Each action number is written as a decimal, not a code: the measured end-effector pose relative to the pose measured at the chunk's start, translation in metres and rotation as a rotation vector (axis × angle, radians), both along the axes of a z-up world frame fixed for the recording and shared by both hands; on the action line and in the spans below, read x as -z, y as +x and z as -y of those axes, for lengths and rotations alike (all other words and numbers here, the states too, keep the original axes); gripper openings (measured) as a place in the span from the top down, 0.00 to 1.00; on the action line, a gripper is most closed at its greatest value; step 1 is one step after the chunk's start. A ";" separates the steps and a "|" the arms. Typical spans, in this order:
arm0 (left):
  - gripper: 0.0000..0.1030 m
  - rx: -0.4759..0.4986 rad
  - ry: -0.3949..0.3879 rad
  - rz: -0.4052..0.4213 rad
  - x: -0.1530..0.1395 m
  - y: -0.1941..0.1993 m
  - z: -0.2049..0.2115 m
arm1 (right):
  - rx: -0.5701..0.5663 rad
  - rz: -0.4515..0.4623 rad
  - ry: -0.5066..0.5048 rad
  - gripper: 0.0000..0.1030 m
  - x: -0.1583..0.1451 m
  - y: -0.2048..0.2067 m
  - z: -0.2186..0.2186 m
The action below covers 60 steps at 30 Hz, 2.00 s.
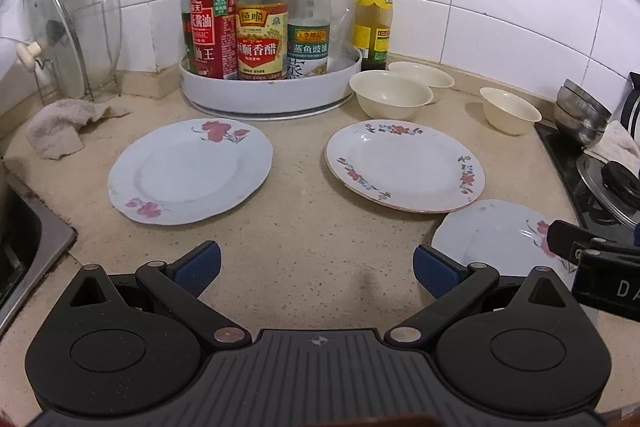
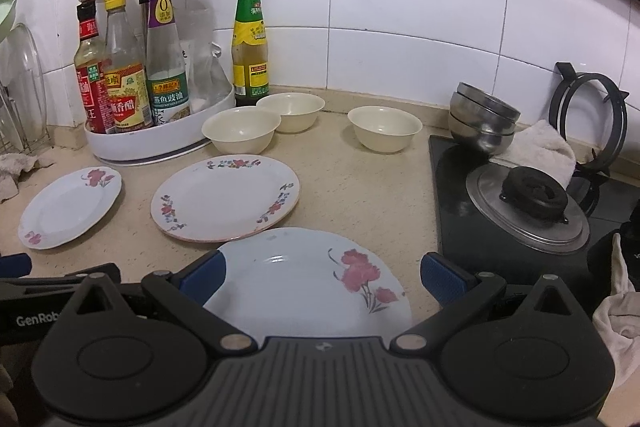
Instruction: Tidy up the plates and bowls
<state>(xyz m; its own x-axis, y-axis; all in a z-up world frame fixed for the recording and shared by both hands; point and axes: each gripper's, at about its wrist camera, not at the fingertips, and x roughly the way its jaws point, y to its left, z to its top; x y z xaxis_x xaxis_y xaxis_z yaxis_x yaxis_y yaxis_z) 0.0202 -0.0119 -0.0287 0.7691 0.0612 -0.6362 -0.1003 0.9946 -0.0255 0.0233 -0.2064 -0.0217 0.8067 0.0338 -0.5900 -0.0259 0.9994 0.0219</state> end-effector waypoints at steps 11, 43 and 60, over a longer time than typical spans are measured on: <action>0.00 0.022 0.006 0.002 0.000 0.003 0.005 | 0.012 0.001 -0.001 0.01 -0.001 -0.001 0.000; 0.00 0.074 0.005 0.003 0.000 0.014 0.014 | 0.051 -0.016 -0.009 0.01 0.002 0.005 0.003; 0.02 0.103 0.011 0.015 -0.006 0.012 0.029 | 0.116 -0.007 -0.001 0.01 -0.001 0.000 0.015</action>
<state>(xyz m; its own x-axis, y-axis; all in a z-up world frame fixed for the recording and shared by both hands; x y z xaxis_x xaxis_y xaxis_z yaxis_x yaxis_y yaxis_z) 0.0320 -0.0405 -0.0230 0.7812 -0.0118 -0.6242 0.0031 0.9999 -0.0151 0.0231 -0.2214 -0.0203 0.8008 -0.0601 -0.5959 0.0900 0.9957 0.0205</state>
